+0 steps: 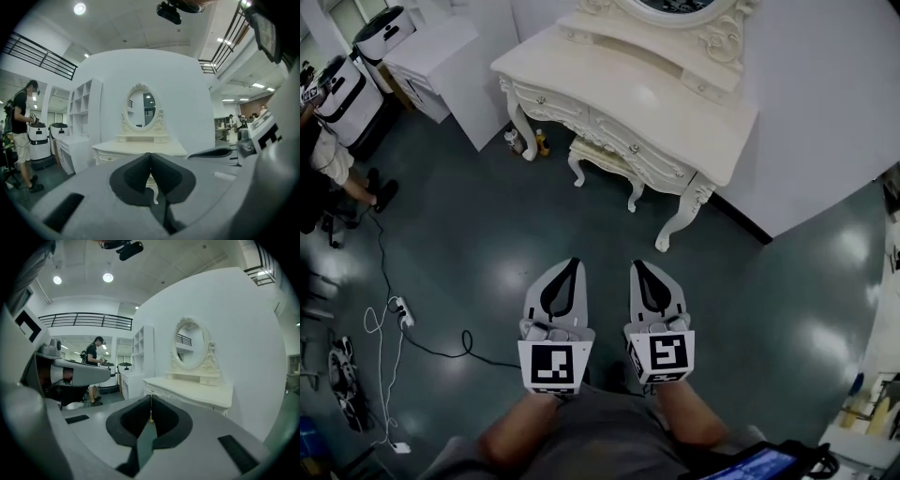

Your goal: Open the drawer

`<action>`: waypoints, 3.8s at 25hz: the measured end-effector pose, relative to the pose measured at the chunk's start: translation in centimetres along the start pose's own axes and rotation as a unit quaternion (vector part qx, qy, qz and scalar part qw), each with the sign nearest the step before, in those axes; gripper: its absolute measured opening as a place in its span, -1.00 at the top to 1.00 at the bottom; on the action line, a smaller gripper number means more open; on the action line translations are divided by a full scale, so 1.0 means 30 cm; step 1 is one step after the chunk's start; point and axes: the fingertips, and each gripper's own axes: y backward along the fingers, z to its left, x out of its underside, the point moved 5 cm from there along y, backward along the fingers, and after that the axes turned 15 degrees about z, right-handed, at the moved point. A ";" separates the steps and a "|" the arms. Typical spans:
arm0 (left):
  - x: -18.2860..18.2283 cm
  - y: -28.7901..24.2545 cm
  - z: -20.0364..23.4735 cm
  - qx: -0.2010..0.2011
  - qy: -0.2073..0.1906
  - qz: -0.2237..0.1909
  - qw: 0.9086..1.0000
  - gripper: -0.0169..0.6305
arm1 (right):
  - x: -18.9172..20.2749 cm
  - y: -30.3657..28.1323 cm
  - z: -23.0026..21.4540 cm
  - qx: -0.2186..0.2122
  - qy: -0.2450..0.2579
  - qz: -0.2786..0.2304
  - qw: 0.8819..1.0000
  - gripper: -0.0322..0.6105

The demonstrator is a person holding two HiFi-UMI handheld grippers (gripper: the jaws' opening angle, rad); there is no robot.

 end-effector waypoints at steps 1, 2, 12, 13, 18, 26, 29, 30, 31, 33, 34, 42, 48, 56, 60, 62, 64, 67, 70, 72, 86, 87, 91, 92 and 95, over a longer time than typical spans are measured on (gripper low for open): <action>-0.006 -0.038 0.034 0.003 0.000 0.002 1.000 0.90 | -0.008 -0.047 -0.004 0.004 -0.002 0.005 1.000 0.86; -0.013 -0.075 0.067 0.006 0.001 0.001 1.000 0.90 | -0.017 -0.093 -0.007 0.009 -0.004 0.010 1.000 0.86; -0.145 -0.311 0.374 0.032 0.001 -0.015 0.999 0.90 | -0.215 -0.425 -0.009 0.055 -0.007 0.011 0.998 0.86; -0.160 -0.324 0.398 0.035 -0.002 -0.019 0.999 0.90 | -0.236 -0.443 -0.010 0.062 -0.007 0.010 0.998 0.86; -0.239 -0.393 0.470 0.050 -0.023 -0.039 0.998 0.90 | -0.325 -0.492 -0.033 0.092 -0.009 0.000 0.996 0.86; -0.265 -0.513 0.474 0.077 -0.033 -0.032 0.996 0.90 | -0.345 -0.562 -0.105 0.119 -0.020 -0.001 0.993 0.86; -0.271 -0.579 0.468 0.084 -0.046 -0.027 0.995 0.91 | -0.343 -0.604 -0.144 0.125 -0.025 -0.002 0.992 0.86; -0.277 -0.607 0.464 0.087 -0.049 -0.026 0.995 0.90 | -0.346 -0.622 -0.161 0.126 -0.027 -0.002 0.992 0.86; -0.285 -0.638 0.460 0.090 -0.052 -0.023 0.994 0.90 | -0.349 -0.644 -0.181 0.127 -0.030 -0.002 0.991 0.86; -0.306 -0.712 0.452 0.097 -0.051 -0.014 0.994 0.90 | -0.357 -0.696 -0.228 0.128 -0.038 0.002 0.991 0.86; -0.319 -0.755 0.449 0.100 -0.051 -0.010 0.994 0.90 | -0.364 -0.724 -0.255 0.129 -0.041 0.003 0.991 0.86; -0.443 -1.109 0.417 0.130 -0.072 0.002 0.989 0.90 | -0.433 -0.935 -0.484 0.144 -0.061 0.000 0.988 0.86; -0.586 -1.247 0.385 0.138 -0.087 -0.019 0.986 0.90 | -0.516 -1.014 -0.617 0.153 -0.066 -0.012 0.986 0.86; -0.688 -1.335 0.397 0.153 -0.096 -0.024 0.983 0.90 | -0.610 -1.066 -0.698 0.177 -0.074 -0.022 0.981 0.86; -0.674 -1.374 0.411 0.174 -0.109 -0.017 0.978 0.90 | -0.569 -1.105 -0.687 0.186 -0.081 -0.009 0.979 0.86; -0.658 -1.388 0.420 0.188 -0.113 -0.011 0.976 0.90 | -0.553 -1.120 -0.675 0.194 -0.086 0.001 0.977 0.86; -0.636 -1.397 0.434 0.201 -0.116 -0.005 0.973 0.90 | -0.537 -1.133 -0.658 0.204 -0.095 0.008 0.974 0.86; -0.597 -1.402 0.455 0.222 -0.125 0.004 0.967 0.90 | -0.501 -1.145 -0.627 0.220 -0.112 0.021 0.969 0.86; -0.544 -1.407 0.470 0.239 -0.138 0.013 0.961 0.90 | -0.446 -1.158 -0.593 0.234 -0.121 0.040 0.964 0.86; -0.503 -1.406 0.479 0.247 -0.148 0.016 0.957 0.90 | -0.394 -1.170 -0.561 0.236 -0.128 0.049 0.962 0.86; -0.196 -1.409 0.426 0.302 -0.174 0.068 0.935 0.90 | -0.031 -1.216 -0.468 0.271 -0.170 0.115 0.940 0.86; -0.183 -1.414 0.424 0.303 -0.171 0.069 0.935 0.90 | -0.021 -1.223 -0.473 0.272 -0.171 0.115 0.940 0.85; -0.145 -1.411 0.407 0.306 -0.172 0.083 0.933 0.90 | 0.012 -1.230 -0.493 0.272 -0.173 0.116 0.940 0.84; -0.142 -1.407 0.400 0.305 -0.171 0.085 0.933 0.90 | 0.018 -1.228 -0.501 0.271 -0.175 0.117 0.939 0.70; -0.120 -1.424 0.393 0.302 -0.168 0.087 0.934 0.90 | 0.054 -1.247 -0.525 0.273 -0.182 0.122 0.937 0.49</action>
